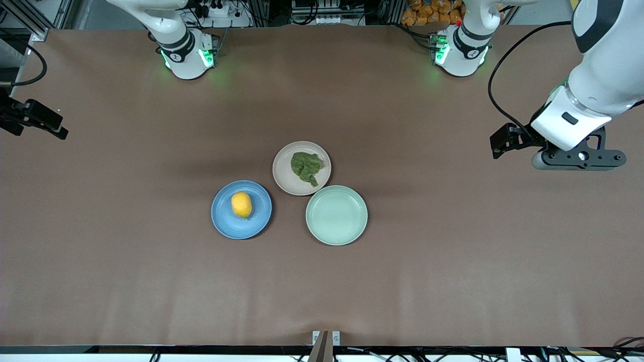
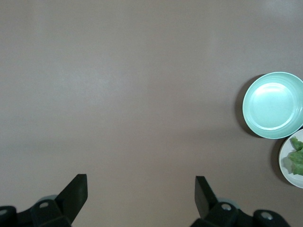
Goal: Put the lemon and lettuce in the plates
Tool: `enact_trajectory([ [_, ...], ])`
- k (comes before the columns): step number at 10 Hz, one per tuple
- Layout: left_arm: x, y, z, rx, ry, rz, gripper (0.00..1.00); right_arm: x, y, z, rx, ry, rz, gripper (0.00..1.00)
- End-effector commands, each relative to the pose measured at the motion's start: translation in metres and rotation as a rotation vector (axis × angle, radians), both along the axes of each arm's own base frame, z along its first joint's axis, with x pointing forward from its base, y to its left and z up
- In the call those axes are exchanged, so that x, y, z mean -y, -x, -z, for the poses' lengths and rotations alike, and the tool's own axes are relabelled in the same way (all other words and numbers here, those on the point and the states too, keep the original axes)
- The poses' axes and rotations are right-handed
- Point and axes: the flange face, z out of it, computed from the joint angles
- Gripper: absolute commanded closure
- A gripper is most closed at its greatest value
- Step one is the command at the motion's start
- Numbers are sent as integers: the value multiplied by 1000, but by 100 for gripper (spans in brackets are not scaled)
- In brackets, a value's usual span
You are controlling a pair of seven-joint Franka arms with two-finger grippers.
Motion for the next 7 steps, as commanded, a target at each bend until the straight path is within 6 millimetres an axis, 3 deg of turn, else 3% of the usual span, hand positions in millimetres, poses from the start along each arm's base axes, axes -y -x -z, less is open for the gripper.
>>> enact_trajectory([
  [1, 0, 1, -2, -2, -21, 10, 0, 0, 0, -3, -3, -8, 3, 0],
  [7, 4, 2, -2, -2, -15, 14, 0, 0, 0, -3, -3, -7, 4, 0],
])
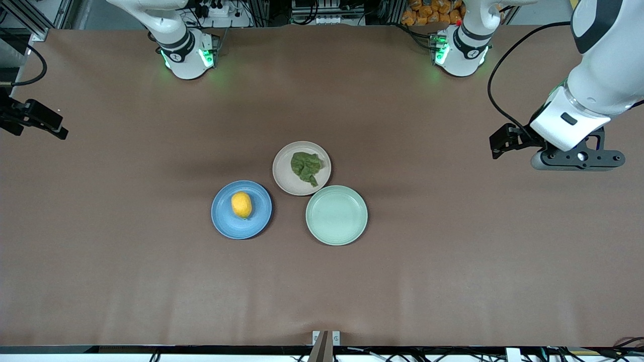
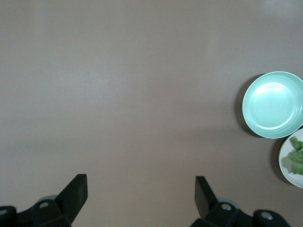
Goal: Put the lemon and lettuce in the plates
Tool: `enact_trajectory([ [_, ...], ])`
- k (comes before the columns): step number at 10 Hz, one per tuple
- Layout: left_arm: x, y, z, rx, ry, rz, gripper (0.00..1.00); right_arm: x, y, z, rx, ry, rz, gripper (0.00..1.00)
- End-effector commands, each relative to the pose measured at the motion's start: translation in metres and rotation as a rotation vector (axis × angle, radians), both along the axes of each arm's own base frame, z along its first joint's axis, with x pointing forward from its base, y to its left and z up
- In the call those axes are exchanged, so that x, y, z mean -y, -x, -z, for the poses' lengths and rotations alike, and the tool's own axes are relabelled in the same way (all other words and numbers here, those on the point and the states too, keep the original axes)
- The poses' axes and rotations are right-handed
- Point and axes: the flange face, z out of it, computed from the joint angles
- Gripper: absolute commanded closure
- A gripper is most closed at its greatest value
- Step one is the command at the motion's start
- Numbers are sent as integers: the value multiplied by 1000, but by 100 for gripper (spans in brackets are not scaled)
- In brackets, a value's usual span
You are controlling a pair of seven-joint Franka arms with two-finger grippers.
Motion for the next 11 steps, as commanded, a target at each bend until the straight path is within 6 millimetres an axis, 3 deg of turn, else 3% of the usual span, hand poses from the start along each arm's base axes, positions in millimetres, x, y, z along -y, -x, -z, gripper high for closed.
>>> enact_trajectory([
  [1, 2, 1, -2, -1, -11, 9, 0, 1, 0, -3, -3, -7, 6, 0],
  [11, -2, -1, -5, 11, -7, 4, 0, 1, 0, -3, -3, -5, 6, 0],
])
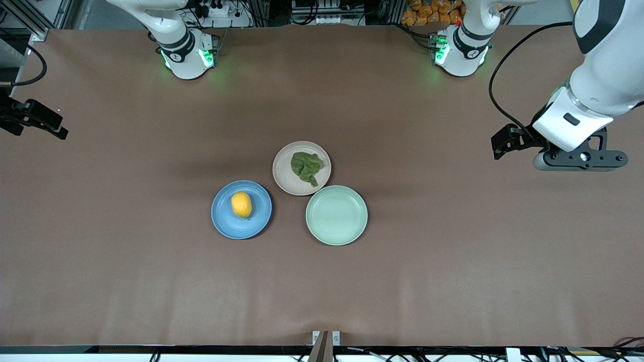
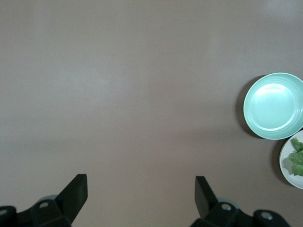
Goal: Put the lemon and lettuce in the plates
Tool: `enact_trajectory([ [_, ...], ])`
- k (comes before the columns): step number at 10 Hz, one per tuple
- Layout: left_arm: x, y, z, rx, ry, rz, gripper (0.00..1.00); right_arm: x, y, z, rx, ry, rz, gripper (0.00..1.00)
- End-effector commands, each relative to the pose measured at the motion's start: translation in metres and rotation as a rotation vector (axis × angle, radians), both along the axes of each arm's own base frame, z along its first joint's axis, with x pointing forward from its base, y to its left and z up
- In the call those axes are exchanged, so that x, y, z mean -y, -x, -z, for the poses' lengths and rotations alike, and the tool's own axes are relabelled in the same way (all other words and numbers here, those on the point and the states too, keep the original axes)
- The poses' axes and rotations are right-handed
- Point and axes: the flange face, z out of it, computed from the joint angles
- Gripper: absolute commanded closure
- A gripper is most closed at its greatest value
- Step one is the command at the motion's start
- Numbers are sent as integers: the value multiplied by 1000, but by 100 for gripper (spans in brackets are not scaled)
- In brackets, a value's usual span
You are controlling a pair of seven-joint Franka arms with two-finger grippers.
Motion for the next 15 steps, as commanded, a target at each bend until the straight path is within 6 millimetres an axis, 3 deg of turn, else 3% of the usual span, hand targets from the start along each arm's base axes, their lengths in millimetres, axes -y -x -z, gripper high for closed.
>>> enact_trajectory([
  [1, 2, 1, -6, 11, -5, 11, 0, 2, 0, -3, -3, -4, 7, 0],
  [8, 7, 5, -15, 6, 79, 10, 0, 2, 0, -3, -5, -4, 7, 0],
  [11, -4, 2, -12, 6, 62, 1, 0, 2, 0, -3, -3, -4, 7, 0],
  [13, -26, -6, -6, 3, 28, -22, 0, 2, 0, -4, -2, -2, 7, 0],
  [15, -30, -7, -6, 5, 25, -4, 0, 2, 0, -4, -2, 0, 6, 0],
])
